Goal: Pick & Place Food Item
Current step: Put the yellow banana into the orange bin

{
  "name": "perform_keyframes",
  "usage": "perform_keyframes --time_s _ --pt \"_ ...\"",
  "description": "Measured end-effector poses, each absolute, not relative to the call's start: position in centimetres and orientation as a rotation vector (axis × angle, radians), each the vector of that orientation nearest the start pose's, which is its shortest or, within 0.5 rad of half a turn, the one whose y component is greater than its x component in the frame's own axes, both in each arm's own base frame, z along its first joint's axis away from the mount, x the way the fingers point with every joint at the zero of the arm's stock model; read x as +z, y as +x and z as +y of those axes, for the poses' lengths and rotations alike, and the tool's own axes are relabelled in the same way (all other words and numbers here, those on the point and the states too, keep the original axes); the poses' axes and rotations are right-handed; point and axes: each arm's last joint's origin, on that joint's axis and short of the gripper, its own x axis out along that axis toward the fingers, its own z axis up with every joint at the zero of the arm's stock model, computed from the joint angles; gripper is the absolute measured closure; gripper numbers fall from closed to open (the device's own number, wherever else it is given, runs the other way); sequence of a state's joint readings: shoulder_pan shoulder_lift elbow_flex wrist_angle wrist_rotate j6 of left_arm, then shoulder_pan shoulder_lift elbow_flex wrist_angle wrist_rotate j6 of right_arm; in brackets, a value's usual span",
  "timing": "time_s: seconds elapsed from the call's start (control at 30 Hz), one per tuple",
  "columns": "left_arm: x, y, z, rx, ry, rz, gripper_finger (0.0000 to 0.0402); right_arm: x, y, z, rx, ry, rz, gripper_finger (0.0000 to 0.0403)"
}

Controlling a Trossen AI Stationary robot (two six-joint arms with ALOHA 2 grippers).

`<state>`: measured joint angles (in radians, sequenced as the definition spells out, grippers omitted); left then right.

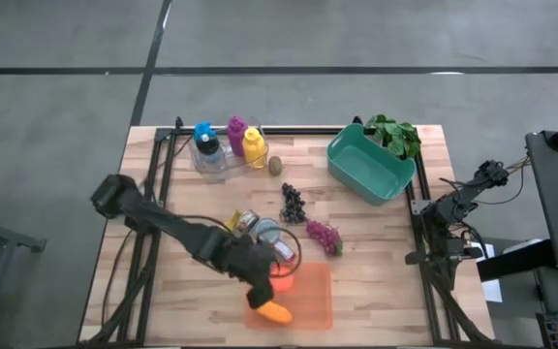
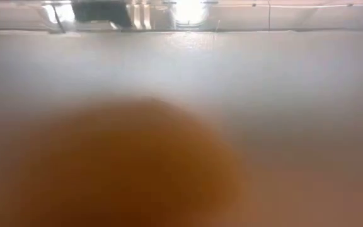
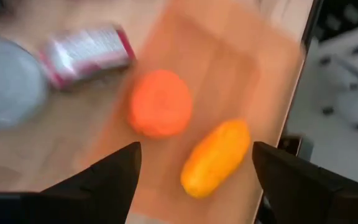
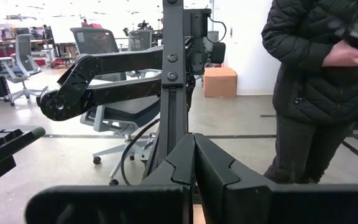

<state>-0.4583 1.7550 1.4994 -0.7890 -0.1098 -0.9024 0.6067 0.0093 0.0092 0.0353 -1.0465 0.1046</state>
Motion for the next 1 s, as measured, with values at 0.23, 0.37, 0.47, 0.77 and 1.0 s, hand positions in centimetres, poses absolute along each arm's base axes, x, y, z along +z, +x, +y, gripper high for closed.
perform_keyframes --time_s 0.23,0.37,0.47,0.77,1.0 --pt "32.1 31.3 -13.8 0.348 -0.412 0.752 0.0093 16.9 5.4 6.8 1.653 0.071 0.048 0.0395" --pt "33.8 29.8 -12.5 0.417 -0.376 0.697 0.0093 16.9 5.4 6.8 1.653 0.071 0.048 0.0395" --pt "34.5 28.6 -11.6 0.464 -0.360 0.700 0.0093 16.9 5.4 6.8 1.653 0.071 0.048 0.0395" --pt "34.6 25.9 -10.0 0.731 -0.433 0.706 0.0093 16.9 5.4 6.8 1.653 0.071 0.048 0.0395" --pt "34.1 24.0 -9.1 0.928 -0.479 0.748 0.0093 16.9 5.4 6.8 1.653 0.071 0.048 0.0395"
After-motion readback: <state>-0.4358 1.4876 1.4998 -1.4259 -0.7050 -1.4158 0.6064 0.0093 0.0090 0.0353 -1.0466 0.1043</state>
